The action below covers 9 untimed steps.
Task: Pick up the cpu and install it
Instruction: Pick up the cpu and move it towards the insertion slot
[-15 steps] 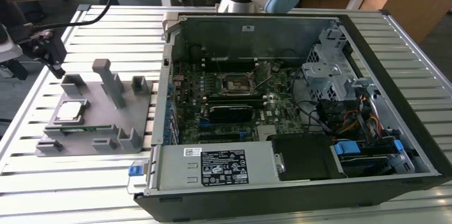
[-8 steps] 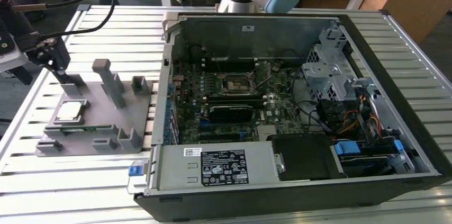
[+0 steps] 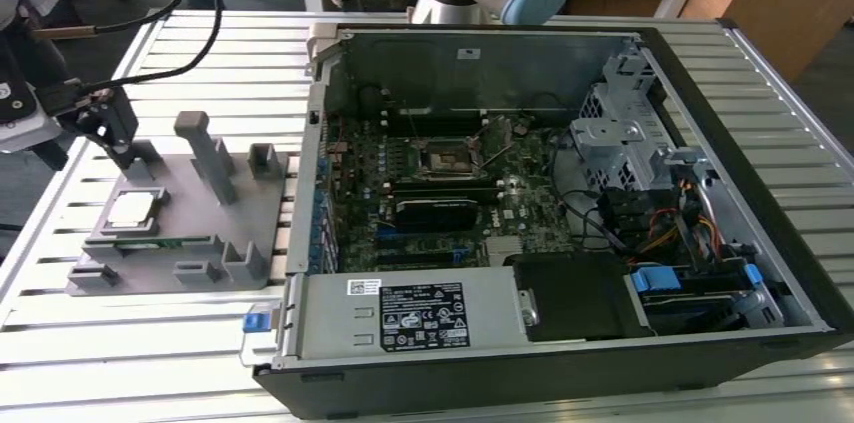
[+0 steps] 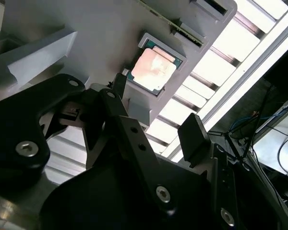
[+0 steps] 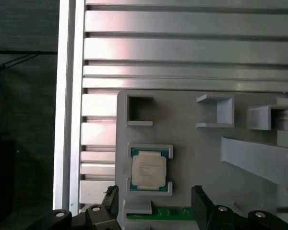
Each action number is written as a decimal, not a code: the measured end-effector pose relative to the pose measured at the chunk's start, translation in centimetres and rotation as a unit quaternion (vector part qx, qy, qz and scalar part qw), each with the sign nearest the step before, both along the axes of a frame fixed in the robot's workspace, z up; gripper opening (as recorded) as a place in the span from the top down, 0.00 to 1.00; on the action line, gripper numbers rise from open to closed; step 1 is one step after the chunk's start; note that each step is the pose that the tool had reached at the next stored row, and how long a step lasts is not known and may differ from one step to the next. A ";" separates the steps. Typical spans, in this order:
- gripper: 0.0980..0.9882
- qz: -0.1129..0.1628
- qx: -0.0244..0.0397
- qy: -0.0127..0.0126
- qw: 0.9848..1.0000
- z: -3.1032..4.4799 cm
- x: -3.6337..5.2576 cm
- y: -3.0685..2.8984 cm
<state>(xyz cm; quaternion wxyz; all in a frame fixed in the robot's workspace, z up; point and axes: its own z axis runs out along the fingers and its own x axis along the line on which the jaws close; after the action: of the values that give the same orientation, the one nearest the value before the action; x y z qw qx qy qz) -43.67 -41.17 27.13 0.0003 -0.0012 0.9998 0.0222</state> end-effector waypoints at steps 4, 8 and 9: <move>0.32 0.000 0.000 0.000 1.000 -0.65 0.04 -0.06; 0.32 0.000 0.001 0.000 1.000 -1.35 0.04 -0.06; 0.32 0.000 0.001 0.000 1.000 -1.48 0.05 -0.06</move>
<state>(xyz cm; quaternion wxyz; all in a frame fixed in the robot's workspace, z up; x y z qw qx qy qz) -43.63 -41.23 25.65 -0.0001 -0.0012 0.9997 0.0227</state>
